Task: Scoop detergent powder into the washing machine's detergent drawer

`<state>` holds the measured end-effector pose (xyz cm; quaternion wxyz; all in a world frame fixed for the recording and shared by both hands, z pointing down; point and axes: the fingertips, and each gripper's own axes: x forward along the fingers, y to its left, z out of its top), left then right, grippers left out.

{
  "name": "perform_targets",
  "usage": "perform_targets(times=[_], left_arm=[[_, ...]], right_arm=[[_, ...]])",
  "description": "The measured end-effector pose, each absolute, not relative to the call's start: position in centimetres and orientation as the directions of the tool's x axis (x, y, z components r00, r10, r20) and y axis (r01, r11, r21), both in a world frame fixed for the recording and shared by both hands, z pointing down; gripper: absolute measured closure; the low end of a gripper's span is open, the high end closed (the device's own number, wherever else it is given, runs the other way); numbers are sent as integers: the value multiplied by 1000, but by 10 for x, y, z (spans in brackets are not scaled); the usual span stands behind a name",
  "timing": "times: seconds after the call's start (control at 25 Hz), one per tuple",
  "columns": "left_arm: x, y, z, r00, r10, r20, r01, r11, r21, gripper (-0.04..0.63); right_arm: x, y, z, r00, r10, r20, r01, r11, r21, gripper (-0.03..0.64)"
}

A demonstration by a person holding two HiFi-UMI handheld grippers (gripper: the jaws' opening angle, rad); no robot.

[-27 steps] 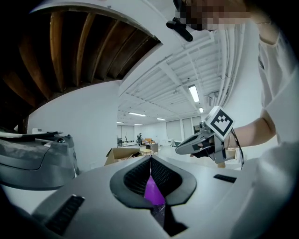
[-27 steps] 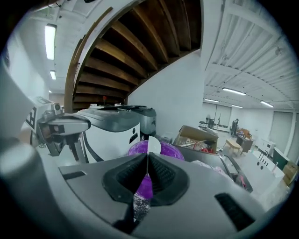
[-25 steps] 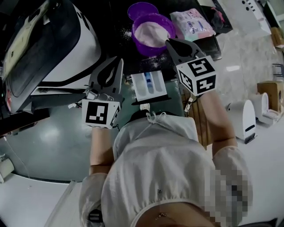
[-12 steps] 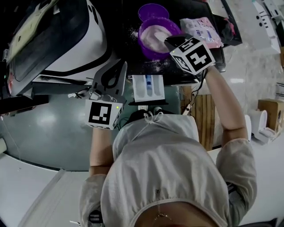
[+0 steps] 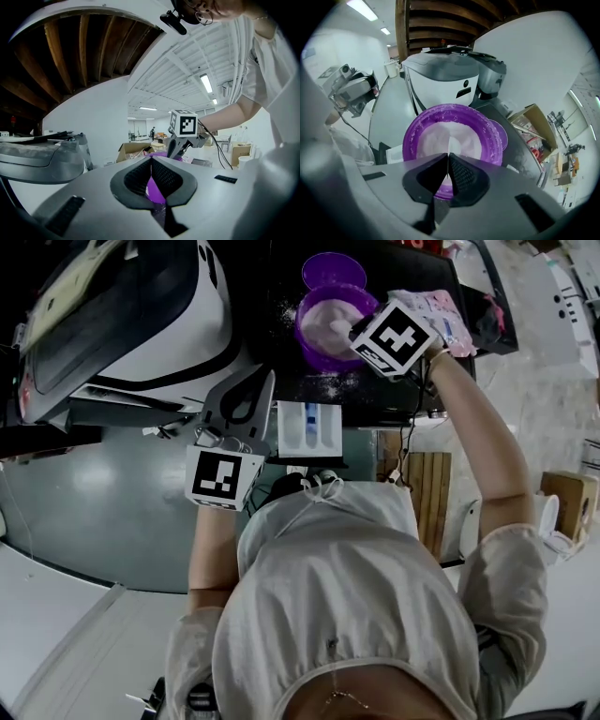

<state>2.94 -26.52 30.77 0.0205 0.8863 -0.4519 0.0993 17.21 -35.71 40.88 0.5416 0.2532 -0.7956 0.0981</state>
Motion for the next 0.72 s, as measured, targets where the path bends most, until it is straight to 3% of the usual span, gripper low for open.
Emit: perform_targets(times=[0.28, 0.72], left_arm=[[33, -269, 301, 561, -818, 126, -819, -571, -63, 574], [25, -256, 311, 516, -837, 182, -839, -537, -88, 574]], right_arm=[[169, -350, 419, -241, -163, 957, -434, 900, 44, 602], [164, -335, 424, -329, -25, 944, -466, 874, -139, 603]])
